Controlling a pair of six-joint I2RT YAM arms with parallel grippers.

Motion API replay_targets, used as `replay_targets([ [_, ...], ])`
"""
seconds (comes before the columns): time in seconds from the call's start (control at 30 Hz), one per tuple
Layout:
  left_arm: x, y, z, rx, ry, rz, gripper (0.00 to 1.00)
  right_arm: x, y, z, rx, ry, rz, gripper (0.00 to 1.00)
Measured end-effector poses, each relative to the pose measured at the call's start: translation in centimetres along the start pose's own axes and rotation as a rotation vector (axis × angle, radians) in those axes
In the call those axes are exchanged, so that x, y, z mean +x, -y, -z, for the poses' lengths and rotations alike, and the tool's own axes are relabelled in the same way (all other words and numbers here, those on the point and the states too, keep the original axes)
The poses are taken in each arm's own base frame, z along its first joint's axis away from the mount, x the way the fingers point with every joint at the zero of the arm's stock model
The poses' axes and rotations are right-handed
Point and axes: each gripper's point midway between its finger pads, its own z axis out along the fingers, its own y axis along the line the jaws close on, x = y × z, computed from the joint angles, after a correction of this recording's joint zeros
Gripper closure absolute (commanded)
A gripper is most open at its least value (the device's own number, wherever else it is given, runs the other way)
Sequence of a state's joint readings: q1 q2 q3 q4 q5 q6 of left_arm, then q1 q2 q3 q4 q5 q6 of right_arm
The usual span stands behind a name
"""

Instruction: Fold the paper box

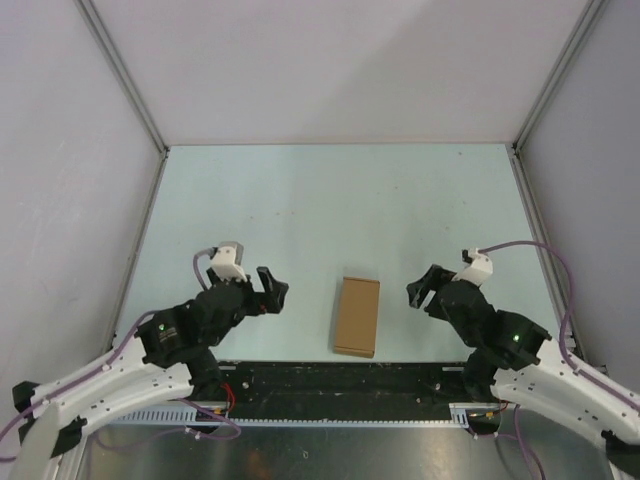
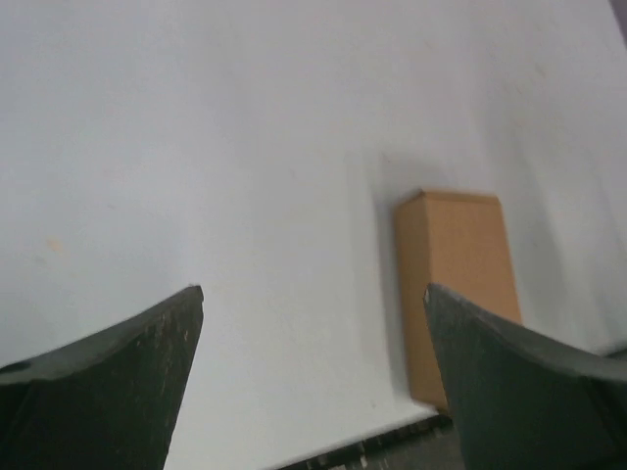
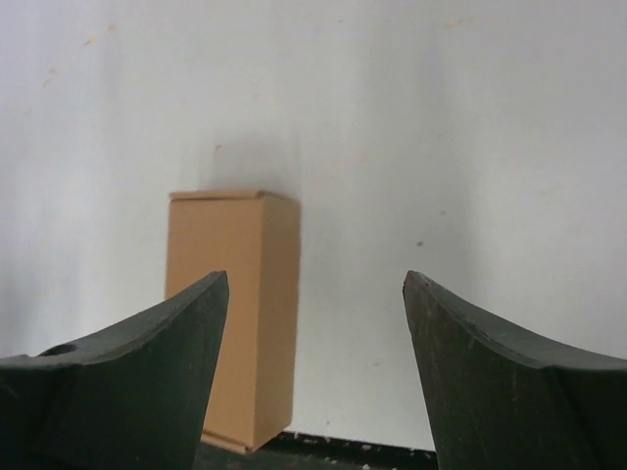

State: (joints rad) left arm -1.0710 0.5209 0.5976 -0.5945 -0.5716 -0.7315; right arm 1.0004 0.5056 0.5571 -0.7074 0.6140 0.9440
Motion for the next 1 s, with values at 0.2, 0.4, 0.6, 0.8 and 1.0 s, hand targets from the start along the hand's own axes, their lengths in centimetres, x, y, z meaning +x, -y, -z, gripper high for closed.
replay_targets([
  [0.2,-3.0,-5.4,-1.9,-0.253,0.019,0.021,0.0,-2.5,2.8,-3.3,0.125,-0.028,-0.051,0.21],
  [0.4,-4.4,-6.5,-0.8,-0.26,0.062,0.014,0.0,-4.0,3.8,-3.5,0.102,-0.029,-0.073,0.19],
  [0.6,-5.1,-5.6,0.3,-0.191,0.099,0.027,0.0,-4.3,3.6,-3.0,0.075,-0.017,-0.062,0.19],
  [0.8,-3.9,-5.7,-0.5,-0.202,0.033,0.002,0.0,-4.6,3.5,-2.7,0.063,-0.001,-0.064,0.2],
  [1.0,-3.8,-5.7,-0.3,-0.202,0.034,0.003,0.0,-4.6,3.3,-2.4,0.052,0.0,-0.07,0.2],
])
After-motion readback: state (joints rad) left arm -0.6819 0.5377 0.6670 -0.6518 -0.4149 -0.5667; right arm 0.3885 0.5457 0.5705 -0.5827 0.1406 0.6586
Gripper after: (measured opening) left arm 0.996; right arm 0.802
